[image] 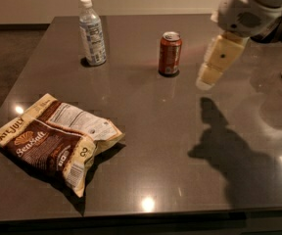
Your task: Move blue plastic bottle near brown chip bag
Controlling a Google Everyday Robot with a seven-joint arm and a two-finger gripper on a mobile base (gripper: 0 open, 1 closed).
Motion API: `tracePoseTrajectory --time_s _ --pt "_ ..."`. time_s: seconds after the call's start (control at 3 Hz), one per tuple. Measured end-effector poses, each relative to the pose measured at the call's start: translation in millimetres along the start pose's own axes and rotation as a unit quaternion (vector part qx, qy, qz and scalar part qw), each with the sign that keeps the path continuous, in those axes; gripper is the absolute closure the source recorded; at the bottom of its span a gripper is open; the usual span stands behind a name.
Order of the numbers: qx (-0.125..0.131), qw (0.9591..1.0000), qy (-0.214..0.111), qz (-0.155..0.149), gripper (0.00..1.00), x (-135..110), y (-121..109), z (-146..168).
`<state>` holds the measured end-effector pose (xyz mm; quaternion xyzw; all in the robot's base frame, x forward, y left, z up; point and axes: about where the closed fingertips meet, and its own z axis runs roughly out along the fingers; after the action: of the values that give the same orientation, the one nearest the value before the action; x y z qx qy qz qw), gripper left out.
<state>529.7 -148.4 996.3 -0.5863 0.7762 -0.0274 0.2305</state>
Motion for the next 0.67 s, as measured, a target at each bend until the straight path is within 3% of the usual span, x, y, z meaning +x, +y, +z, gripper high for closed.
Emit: tracePoseTrajectory --time_s 0.67 --pt "0.03 0.9979 -0.035 0.046 0.0 -54 -60 50"
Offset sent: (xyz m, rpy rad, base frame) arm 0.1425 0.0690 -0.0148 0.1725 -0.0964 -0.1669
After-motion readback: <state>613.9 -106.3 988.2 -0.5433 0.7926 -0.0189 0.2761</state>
